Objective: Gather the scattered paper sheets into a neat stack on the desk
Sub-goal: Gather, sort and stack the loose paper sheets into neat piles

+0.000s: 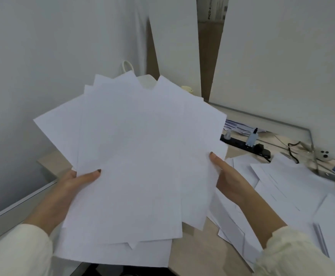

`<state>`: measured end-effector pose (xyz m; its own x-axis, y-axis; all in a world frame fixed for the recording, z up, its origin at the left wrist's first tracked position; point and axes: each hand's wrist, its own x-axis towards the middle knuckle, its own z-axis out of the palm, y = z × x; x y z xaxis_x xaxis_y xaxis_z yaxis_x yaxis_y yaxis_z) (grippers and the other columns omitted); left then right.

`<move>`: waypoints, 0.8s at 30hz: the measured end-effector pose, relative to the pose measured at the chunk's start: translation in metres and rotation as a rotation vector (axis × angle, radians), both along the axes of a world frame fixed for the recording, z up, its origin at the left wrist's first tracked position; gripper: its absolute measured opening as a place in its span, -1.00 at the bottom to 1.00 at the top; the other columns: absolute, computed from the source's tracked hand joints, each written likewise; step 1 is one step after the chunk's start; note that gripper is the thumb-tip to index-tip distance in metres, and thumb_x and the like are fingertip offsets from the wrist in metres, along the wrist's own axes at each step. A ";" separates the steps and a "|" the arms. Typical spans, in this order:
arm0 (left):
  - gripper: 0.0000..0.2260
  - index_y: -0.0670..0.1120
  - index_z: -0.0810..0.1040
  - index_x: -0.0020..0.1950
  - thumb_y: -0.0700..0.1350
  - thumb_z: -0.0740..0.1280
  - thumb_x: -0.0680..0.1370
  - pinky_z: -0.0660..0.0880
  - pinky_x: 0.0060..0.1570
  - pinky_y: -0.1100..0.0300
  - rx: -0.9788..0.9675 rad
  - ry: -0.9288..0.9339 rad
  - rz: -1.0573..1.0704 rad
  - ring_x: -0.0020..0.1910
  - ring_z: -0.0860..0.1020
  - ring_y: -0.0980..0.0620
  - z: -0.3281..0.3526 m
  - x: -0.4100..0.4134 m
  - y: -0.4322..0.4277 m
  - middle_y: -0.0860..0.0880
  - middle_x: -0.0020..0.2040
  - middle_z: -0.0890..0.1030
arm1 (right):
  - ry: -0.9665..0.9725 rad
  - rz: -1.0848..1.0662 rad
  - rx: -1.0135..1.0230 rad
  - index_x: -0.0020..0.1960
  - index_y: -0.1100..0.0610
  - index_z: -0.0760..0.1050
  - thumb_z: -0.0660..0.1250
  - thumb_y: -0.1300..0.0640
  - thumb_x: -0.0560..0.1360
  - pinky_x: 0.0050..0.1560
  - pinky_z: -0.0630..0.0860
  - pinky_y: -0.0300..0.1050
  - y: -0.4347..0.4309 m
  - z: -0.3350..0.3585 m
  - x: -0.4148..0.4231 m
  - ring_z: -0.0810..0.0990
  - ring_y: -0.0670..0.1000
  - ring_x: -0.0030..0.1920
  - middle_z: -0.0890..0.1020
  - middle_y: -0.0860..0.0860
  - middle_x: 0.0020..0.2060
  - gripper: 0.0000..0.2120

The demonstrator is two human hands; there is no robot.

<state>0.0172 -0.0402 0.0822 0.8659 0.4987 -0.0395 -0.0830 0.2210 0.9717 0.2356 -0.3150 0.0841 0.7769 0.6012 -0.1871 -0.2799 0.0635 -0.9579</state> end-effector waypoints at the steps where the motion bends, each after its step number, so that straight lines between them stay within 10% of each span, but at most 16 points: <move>1: -0.58 -0.14 0.65 -0.05 -0.03 0.56 0.16 0.62 -0.33 0.15 -0.028 -0.021 -0.002 -0.24 0.69 -0.04 0.002 0.001 -0.001 -0.11 -0.11 0.71 | 0.017 0.033 0.040 0.36 0.05 0.41 0.24 -0.10 0.51 0.28 0.43 0.04 0.000 0.002 -0.002 0.56 0.06 0.24 0.58 0.01 0.24 -0.54; 9: -0.78 -0.15 0.61 0.05 -0.24 0.39 0.41 0.62 -0.32 0.14 -0.230 0.069 -0.049 -0.20 0.69 -0.06 -0.016 0.035 -0.024 -0.13 -0.05 0.71 | -0.266 -0.040 -0.223 0.01 0.02 0.55 0.28 0.09 0.52 -0.22 0.57 -0.19 0.008 0.014 -0.018 0.67 -0.03 -0.14 0.67 0.03 -0.06 -0.90; 14: -0.64 -0.19 0.54 0.19 -0.23 0.42 0.40 0.58 -0.10 0.01 -0.341 0.230 -0.130 -0.06 0.66 -0.13 -0.053 0.058 -0.063 -0.17 0.04 0.67 | -0.413 -0.415 -0.385 -0.05 0.03 0.51 0.12 0.13 0.60 0.15 0.49 0.05 -0.010 0.004 -0.016 0.58 0.08 0.03 0.63 0.01 -0.03 -0.80; 19: -0.83 -0.16 0.59 0.07 -0.15 0.33 0.51 0.53 0.00 -0.01 -0.327 0.286 -0.201 -0.01 0.63 -0.15 -0.060 0.070 -0.094 -0.14 -0.06 0.71 | -0.264 -0.501 -0.155 -0.12 0.14 0.54 0.17 0.20 0.57 0.03 0.49 -0.06 -0.035 -0.004 -0.025 0.58 0.06 -0.09 0.63 0.05 -0.15 -0.81; 24: -0.92 -0.15 0.59 -0.08 -0.23 0.29 0.54 0.48 -0.23 0.07 -0.300 0.273 0.005 -0.31 0.65 -0.06 -0.067 0.077 -0.085 -0.04 -0.35 0.69 | -0.080 -0.194 -0.512 -0.11 0.26 0.54 0.22 0.17 0.56 -0.16 0.59 -0.04 -0.059 -0.023 -0.036 0.63 0.02 -0.37 0.65 0.07 -0.39 -0.80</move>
